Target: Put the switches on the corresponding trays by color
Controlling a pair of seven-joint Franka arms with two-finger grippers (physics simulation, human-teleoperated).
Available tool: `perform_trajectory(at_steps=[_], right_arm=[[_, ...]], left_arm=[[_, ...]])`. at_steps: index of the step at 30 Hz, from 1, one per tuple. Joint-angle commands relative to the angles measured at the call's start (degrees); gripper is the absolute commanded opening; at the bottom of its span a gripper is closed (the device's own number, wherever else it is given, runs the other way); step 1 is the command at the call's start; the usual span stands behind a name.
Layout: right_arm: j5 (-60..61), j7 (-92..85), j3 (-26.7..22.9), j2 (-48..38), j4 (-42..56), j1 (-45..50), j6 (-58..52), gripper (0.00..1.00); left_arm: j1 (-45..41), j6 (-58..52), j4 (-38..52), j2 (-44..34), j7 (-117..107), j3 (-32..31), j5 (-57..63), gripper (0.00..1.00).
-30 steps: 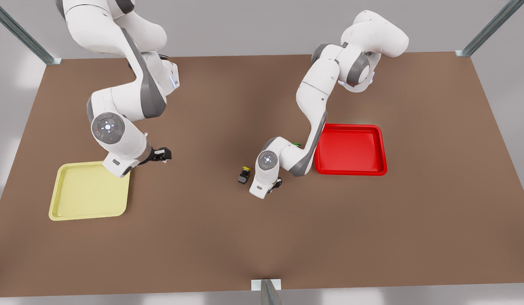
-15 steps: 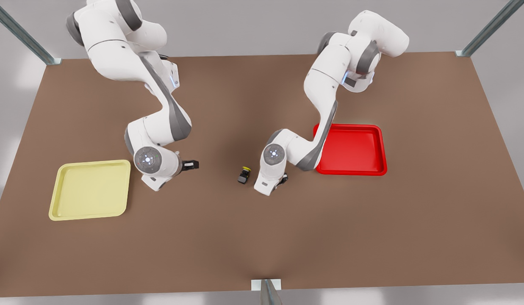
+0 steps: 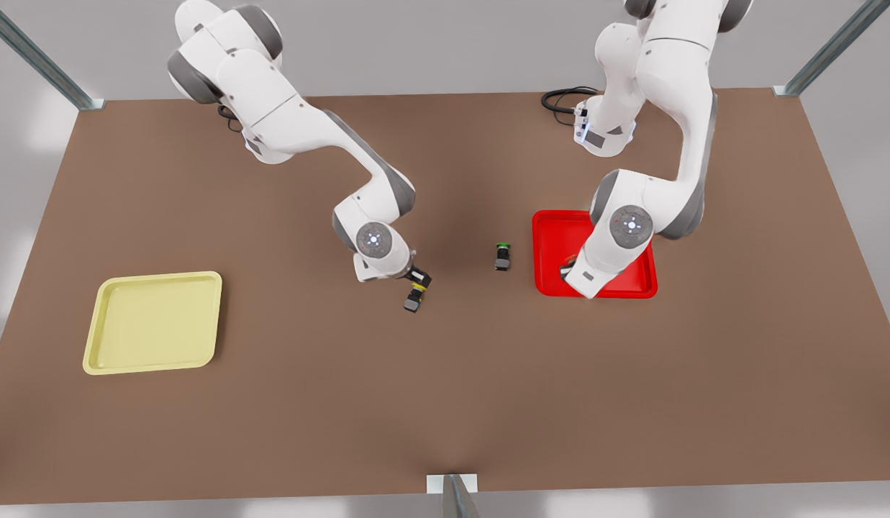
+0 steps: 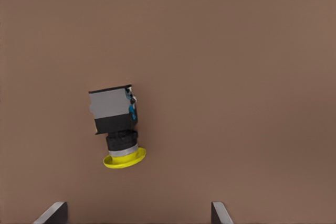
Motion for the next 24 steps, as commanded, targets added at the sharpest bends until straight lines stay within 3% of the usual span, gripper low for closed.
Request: perform_trajectory(at_steps=[1, 7, 13, 14, 15, 20, 24], right_arm=[[0.0, -0.22, -0.01, 0.03, -0.04, -0.13, 0.06, 1.0], [-0.7, -7.86, -3.35, 4.51, 1.98, 4.79, 2.87, 1.0], [-1.06, -9.27, -5.8, 6.71, 5.59, 4.44, 2.52, 1.0], [-1.06, -10.41, -6.25, 6.97, 5.76, 4.61, 2.69, 1.0], [-1.06, -10.59, -6.69, 7.58, 6.9, 4.7, 2.61, 1.0], [-0.97, -10.59, -7.04, 11.63, 11.91, 4.88, 2.43, 1.0], [-0.97, -10.59, -8.27, 13.74, 13.67, 5.58, 2.78, 1.0]], left_arm=[[-0.03, -0.12, -1.11, -1.1, 0.26, 0.02, -4.34, 0.48], [-0.04, -2.93, -13.77, -12.09, 0.79, -0.07, -3.55, 0.48], [4.09, 1.81, -19.66, -8.31, 3.25, 0.02, -1.97, 0.52], [4.8, 1.99, -19.66, -7.96, 3.25, 0.02, -1.97, 0.82], [4.98, 1.9, -19.49, -8.04, 3.08, 0.02, -1.97, 1.0], [5.06, 0.76, -17.82, -9.01, 2.81, -0.25, -2.06, 1.0], [5.33, -5.3, -10.26, -8.75, 3.08, -0.25, -2.15, 1.0]])
